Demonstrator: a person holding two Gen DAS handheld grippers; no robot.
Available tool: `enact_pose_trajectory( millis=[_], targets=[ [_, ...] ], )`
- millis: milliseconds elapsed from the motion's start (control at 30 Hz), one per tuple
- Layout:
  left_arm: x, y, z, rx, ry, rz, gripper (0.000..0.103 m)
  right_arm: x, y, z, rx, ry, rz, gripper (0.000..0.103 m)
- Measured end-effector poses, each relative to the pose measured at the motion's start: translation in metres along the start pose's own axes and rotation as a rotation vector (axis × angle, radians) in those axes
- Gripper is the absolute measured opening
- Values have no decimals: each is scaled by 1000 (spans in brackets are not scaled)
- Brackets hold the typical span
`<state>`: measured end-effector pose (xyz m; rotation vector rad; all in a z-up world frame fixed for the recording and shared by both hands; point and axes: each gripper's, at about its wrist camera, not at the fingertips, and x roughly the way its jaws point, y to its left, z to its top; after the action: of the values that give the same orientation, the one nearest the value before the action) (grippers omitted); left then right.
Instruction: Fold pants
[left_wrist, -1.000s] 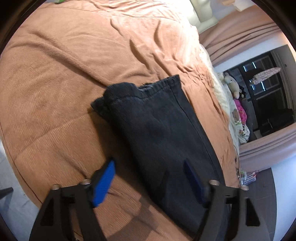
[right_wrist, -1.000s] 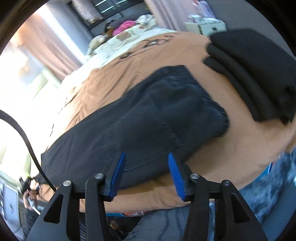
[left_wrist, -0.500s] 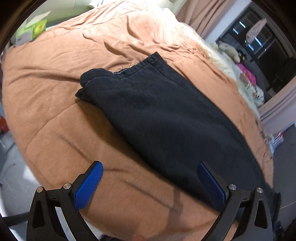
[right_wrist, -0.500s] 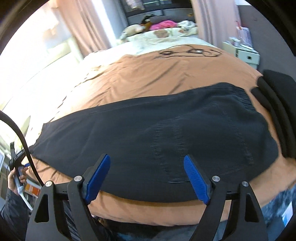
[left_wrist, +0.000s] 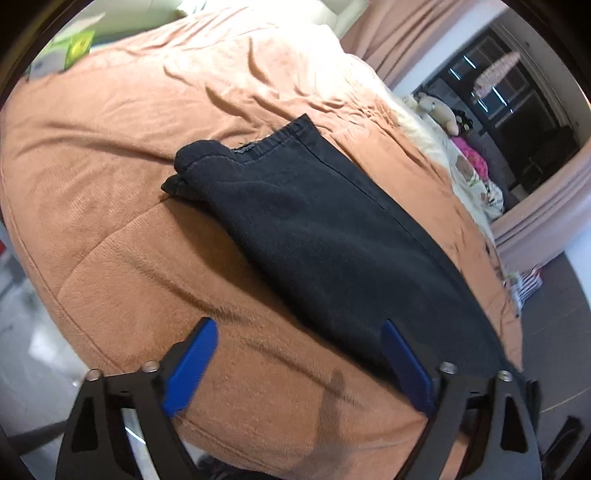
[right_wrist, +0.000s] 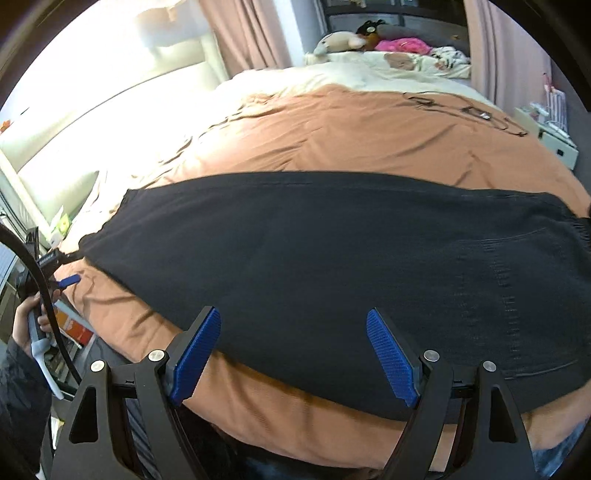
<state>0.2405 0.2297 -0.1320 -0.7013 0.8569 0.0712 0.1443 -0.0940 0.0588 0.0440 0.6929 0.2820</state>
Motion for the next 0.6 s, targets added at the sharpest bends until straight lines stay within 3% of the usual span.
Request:
enact_pose_trajectory(
  millis=[100,167,400,533,600],
  targets=[
    [2,2,7,-18,2,-16,79,12,8,4,-11,21,24,80],
    [3,4,12,-30,1,-24,79,23,14,6,-22,36,35,70],
    [9,13,28,-85,-15,-40,78,52,19,22,-39,85,27,52],
    [18,23,36,-136,-9,-42,70,68,22,27,-16,101,8,38],
    [21,30,40,-157,-13,-48,68,74,21,30,4,102,3,35]
  ],
)
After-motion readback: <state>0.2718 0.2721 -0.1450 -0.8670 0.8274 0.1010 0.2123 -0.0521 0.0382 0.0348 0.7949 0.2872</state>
